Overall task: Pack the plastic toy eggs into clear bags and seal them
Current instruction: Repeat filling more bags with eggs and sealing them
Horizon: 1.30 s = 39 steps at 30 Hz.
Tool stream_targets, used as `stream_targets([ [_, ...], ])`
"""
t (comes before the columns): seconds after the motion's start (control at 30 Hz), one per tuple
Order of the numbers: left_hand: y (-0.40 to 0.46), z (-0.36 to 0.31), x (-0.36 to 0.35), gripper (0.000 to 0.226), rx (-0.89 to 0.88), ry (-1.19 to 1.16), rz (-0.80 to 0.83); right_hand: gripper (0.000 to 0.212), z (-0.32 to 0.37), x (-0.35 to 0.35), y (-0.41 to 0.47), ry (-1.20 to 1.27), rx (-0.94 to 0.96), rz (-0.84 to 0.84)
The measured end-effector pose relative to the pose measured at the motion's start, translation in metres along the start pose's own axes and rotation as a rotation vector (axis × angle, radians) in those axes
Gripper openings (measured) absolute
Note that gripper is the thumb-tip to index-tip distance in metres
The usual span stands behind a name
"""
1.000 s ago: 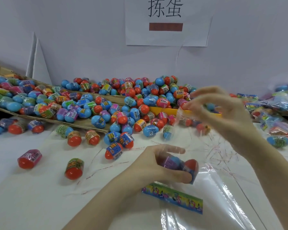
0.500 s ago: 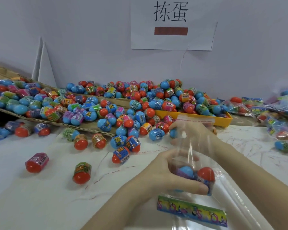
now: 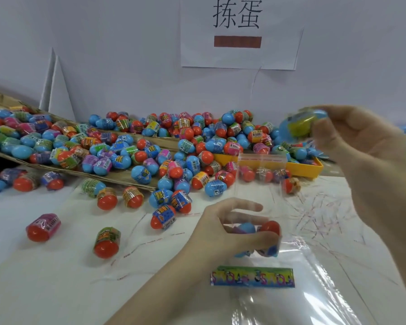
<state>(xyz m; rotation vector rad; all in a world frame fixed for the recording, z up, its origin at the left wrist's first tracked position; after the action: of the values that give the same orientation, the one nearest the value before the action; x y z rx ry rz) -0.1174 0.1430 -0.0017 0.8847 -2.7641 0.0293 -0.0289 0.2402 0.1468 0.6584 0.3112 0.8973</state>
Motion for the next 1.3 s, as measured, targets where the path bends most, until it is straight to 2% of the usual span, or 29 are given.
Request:
stream_targets([
  [0.07, -0.001, -0.002, -0.001, 0.033, -0.018, 0.019, -0.004, 0.012, 0.010, -0.022, -0.008, -0.243, 0.063, 0.128],
  [0.17, -0.001, -0.003, 0.000, 0.034, -0.034, 0.012, -0.021, 0.023, 0.014, -0.036, -0.017, -0.752, 0.215, 0.159],
  [0.23, -0.002, -0.004, -0.001, 0.035, -0.047, 0.013, -0.019, 0.027, 0.009, -0.041, -0.019, -0.911, 0.215, 0.197],
  [0.3, -0.002, -0.003, -0.003, 0.036, -0.048, 0.018, -0.013, 0.019, 0.005, -0.044, -0.021, -0.956, 0.191, 0.259],
  [0.43, -0.002, -0.002, -0.004, 0.038, -0.047, 0.054, -0.013, 0.029, -0.001, -0.054, -0.029, -0.978, 0.173, 0.396],
  [0.53, -0.001, 0.000, -0.004, 0.041, -0.055, 0.068, -0.007, 0.025, -0.003, -0.053, -0.028, -0.923, 0.089, 0.441],
  [0.6, -0.002, 0.000, -0.005, 0.050, -0.050, 0.077, 0.003, 0.024, -0.005, -0.048, -0.026, -0.866, 0.050, 0.422],
  [0.67, -0.002, 0.000, -0.007, 0.067, -0.053, 0.082, 0.018, 0.037, -0.004, -0.046, -0.024, -0.835, 0.033, 0.413],
  [0.73, -0.003, 0.000, -0.008, 0.072, -0.051, 0.076, 0.029, 0.039, -0.006, -0.047, -0.024, -0.864, 0.001, 0.446],
  [0.83, -0.003, -0.001, -0.011, 0.059, -0.041, 0.059, 0.070, 0.022, -0.012, -0.048, -0.027, -0.853, -0.086, 0.536],
  [0.93, -0.002, 0.000, -0.012, 0.025, -0.037, 0.029, 0.086, 0.011, -0.020, -0.046, -0.029, -0.827, -0.154, 0.609],
  [1.03, -0.002, -0.003, -0.011, 0.020, -0.053, -0.005, 0.072, 0.027, -0.028, -0.047, -0.032, -0.790, -0.222, 0.665],
  [1.13, -0.002, -0.005, -0.009, 0.022, -0.068, -0.036, 0.069, 0.023, -0.030, -0.050, -0.033, -0.694, -0.245, 0.656],
  [1.23, -0.001, -0.001, -0.008, 0.020, -0.035, -0.038, 0.062, 0.040, -0.033, -0.051, -0.034, -0.654, -0.254, 0.672],
  [1.3, -0.001, 0.002, -0.009, 0.015, -0.006, -0.037, 0.062, 0.039, -0.033, -0.052, -0.033, -0.619, -0.231, 0.664],
])
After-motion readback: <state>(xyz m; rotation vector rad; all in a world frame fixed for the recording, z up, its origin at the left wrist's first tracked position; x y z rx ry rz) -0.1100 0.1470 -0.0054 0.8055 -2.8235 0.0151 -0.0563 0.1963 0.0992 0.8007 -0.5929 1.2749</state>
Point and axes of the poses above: each hand's wrist, its own y-axis towards the middle knuckle, its own x-axis out of the back of the hand, z = x × y, the point moved 9 cm from there along y, towards the middle knuckle, and after that the axes turned 12 degrees about y, right-handed, at the moved point
